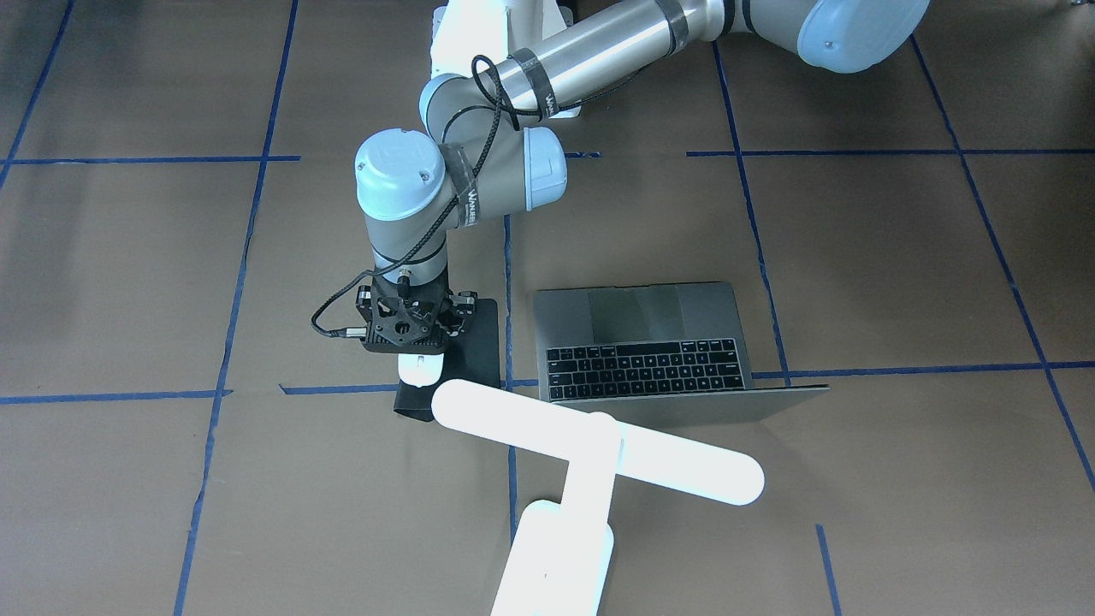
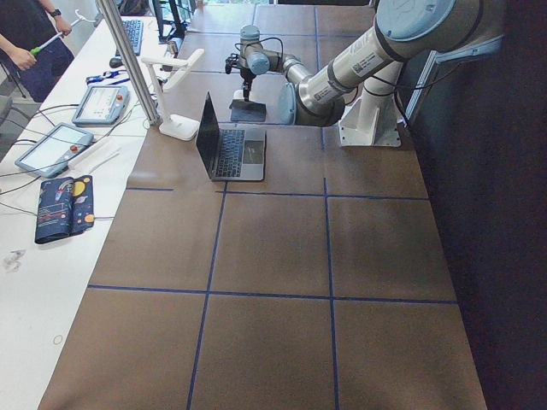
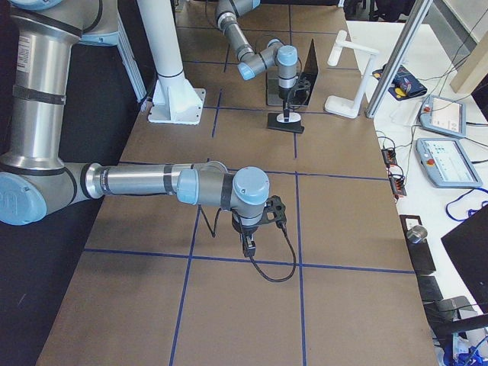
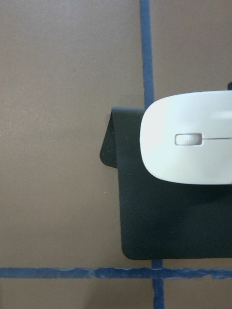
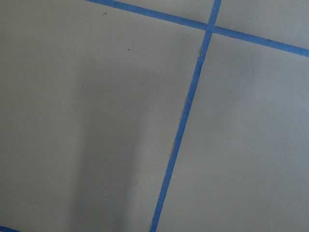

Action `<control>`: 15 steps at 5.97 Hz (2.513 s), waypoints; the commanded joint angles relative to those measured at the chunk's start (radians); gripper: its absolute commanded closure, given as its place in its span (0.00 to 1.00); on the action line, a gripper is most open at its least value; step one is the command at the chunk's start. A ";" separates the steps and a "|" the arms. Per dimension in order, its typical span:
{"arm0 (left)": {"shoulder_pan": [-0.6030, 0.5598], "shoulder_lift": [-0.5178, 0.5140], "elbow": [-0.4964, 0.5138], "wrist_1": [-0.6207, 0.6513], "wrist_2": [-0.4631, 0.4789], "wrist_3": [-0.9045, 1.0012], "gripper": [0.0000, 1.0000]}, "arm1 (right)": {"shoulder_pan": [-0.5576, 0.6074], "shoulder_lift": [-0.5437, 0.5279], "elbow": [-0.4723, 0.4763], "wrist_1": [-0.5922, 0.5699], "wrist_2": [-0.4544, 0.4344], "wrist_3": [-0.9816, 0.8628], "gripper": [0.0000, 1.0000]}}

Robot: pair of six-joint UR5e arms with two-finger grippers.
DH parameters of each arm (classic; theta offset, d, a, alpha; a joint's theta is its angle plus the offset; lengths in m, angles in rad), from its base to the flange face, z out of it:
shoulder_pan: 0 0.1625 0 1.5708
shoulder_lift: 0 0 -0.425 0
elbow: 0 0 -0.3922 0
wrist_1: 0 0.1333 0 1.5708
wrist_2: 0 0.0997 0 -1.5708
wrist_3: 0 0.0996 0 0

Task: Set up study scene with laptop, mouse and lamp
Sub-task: 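Carry the white mouse with the left gripper onto the mouse pad, then release the mouse and withdraw the left gripper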

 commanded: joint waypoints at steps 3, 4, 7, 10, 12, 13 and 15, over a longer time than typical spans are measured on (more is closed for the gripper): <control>-0.003 0.002 0.036 -0.008 -0.037 0.031 0.00 | -0.003 0.002 0.000 0.000 -0.002 0.002 0.00; -0.004 0.003 0.032 -0.009 -0.037 0.024 0.00 | -0.005 0.002 0.000 0.000 -0.002 0.002 0.00; -0.035 0.146 -0.201 0.023 -0.176 0.022 0.00 | -0.006 0.002 0.000 0.002 -0.002 0.032 0.00; -0.047 0.542 -0.848 0.302 -0.174 0.034 0.00 | -0.008 -0.002 0.000 0.002 -0.002 0.032 0.00; -0.137 0.865 -1.151 0.328 -0.177 0.197 0.00 | -0.008 -0.009 -0.001 0.000 -0.003 0.032 0.00; -0.217 1.008 -1.238 0.371 -0.177 0.370 0.00 | -0.008 -0.012 -0.002 0.000 -0.002 0.034 0.00; -0.531 1.251 -1.262 0.388 -0.338 0.784 0.01 | -0.008 -0.011 0.003 0.005 -0.005 0.084 0.00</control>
